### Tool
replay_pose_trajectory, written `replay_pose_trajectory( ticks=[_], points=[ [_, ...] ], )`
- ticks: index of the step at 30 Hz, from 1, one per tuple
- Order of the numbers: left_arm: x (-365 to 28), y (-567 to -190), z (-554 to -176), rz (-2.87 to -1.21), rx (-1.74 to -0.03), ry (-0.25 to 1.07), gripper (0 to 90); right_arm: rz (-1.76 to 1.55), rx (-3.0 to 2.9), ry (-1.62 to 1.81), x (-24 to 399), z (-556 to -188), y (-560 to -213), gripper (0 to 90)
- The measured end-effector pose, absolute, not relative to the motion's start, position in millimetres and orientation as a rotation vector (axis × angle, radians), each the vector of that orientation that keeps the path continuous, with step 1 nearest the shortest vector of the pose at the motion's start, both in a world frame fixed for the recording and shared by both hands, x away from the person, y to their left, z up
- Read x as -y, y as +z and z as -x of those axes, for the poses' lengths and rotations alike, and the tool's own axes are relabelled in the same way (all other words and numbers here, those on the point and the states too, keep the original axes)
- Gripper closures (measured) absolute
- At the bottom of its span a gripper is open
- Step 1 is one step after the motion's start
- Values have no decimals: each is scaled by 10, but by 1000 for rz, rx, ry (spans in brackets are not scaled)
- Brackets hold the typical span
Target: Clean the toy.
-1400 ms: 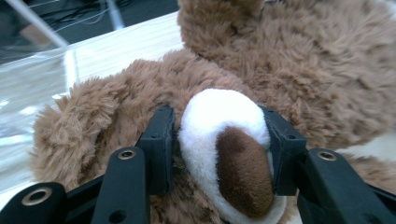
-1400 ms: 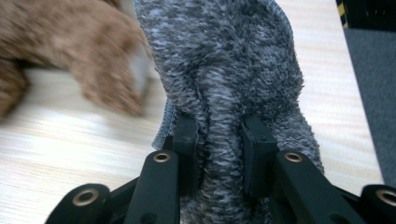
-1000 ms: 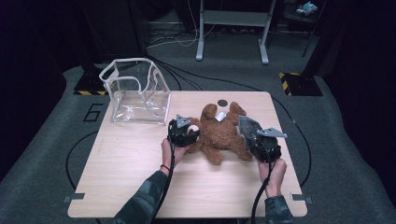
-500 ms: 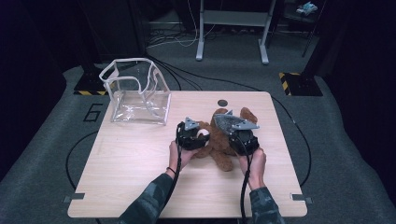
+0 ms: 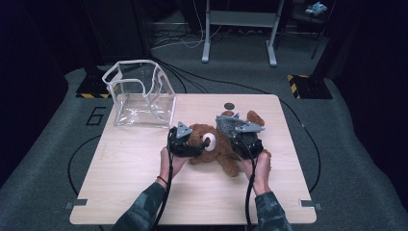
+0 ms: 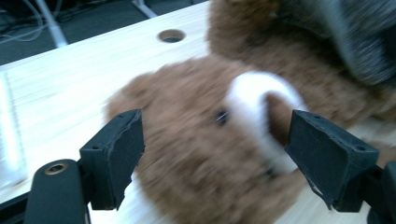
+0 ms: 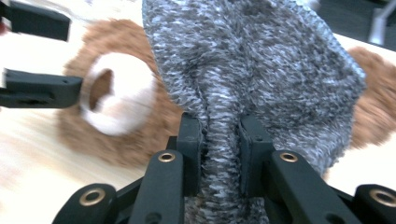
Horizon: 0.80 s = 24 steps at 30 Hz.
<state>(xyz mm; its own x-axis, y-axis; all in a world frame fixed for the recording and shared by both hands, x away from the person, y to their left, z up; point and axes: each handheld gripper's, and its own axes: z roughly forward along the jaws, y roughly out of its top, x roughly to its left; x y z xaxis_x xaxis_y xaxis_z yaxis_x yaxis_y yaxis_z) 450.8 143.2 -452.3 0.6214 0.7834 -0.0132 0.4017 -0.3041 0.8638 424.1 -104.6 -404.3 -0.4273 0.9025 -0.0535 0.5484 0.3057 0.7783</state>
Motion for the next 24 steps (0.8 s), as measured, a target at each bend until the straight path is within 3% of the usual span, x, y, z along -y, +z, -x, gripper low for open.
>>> replay_pose_trajectory(
  ticks=[6,14,24],
  points=[
    [-1731,-4812,-4496,-1947,-991,463,208,-1216,-2144,1009,767,-4297,-3951,733],
    [-1809,-5046,-4486,-1961,-1017,443,200,-1214,-2220,908,386,-4437,-3951,727],
    [-1789,-5194,-4532,-1990,-1026,416,202,-1154,-2296,924,367,-4246,-4007,731]
  ],
)
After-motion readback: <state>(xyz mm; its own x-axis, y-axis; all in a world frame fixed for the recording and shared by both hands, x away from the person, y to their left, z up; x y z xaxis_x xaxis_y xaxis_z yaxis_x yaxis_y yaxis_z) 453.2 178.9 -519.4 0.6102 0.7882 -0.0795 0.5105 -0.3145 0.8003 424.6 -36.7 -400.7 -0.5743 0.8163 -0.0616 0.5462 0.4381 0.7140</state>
